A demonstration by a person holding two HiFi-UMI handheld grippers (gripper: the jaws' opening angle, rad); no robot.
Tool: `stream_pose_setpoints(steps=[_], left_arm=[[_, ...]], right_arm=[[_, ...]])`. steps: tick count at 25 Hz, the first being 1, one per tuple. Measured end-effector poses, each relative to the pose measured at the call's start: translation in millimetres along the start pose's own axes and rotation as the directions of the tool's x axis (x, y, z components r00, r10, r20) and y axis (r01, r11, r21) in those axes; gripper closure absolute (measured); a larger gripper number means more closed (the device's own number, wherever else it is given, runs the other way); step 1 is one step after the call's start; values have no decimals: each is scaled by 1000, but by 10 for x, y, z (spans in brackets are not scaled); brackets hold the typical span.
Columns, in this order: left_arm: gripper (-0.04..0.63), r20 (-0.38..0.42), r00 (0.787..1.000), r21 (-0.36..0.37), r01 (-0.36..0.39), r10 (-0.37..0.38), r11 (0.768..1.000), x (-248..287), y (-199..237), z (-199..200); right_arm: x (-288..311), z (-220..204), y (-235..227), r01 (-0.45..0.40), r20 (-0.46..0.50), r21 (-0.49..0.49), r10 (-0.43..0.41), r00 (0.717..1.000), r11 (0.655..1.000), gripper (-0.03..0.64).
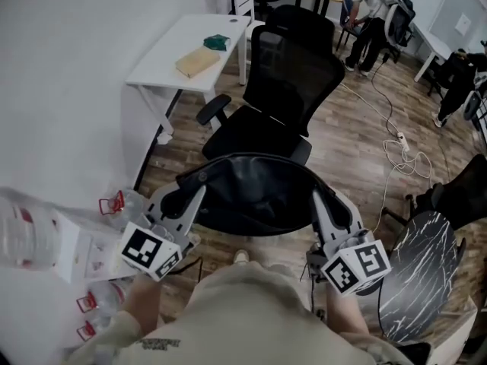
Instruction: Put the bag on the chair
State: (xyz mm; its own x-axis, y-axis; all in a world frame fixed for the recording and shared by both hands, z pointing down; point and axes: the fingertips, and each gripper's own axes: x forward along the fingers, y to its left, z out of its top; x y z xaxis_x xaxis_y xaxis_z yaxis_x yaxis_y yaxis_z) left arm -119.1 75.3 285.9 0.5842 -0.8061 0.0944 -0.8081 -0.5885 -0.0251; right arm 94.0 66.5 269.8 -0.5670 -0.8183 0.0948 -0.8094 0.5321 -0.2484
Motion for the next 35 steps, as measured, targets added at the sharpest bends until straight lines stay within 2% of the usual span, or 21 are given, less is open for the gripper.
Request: stream_pose_setpoints(steps=[12, 22, 30, 35], left_arm=[[565, -14, 998, -31, -58, 57, 998, 368, 436, -70], [565, -49, 992, -35, -119, 117, 992, 1224, 733, -148], [565, -65, 982, -42, -183, 180, 982, 2017, 1173, -136], [565, -59, 971, -56, -234, 230, 971, 2479, 1476, -34]], right_arm=[[654, 54, -272, -35, -3, 17, 35, 999, 999, 534], [1404, 81, -1083, -100, -29, 90, 103, 994, 991, 534], [2148, 266, -1682, -182, -66, 69, 186, 980, 981, 534], [2703, 523, -2052, -264, -82, 20, 265, 961, 964, 535]])
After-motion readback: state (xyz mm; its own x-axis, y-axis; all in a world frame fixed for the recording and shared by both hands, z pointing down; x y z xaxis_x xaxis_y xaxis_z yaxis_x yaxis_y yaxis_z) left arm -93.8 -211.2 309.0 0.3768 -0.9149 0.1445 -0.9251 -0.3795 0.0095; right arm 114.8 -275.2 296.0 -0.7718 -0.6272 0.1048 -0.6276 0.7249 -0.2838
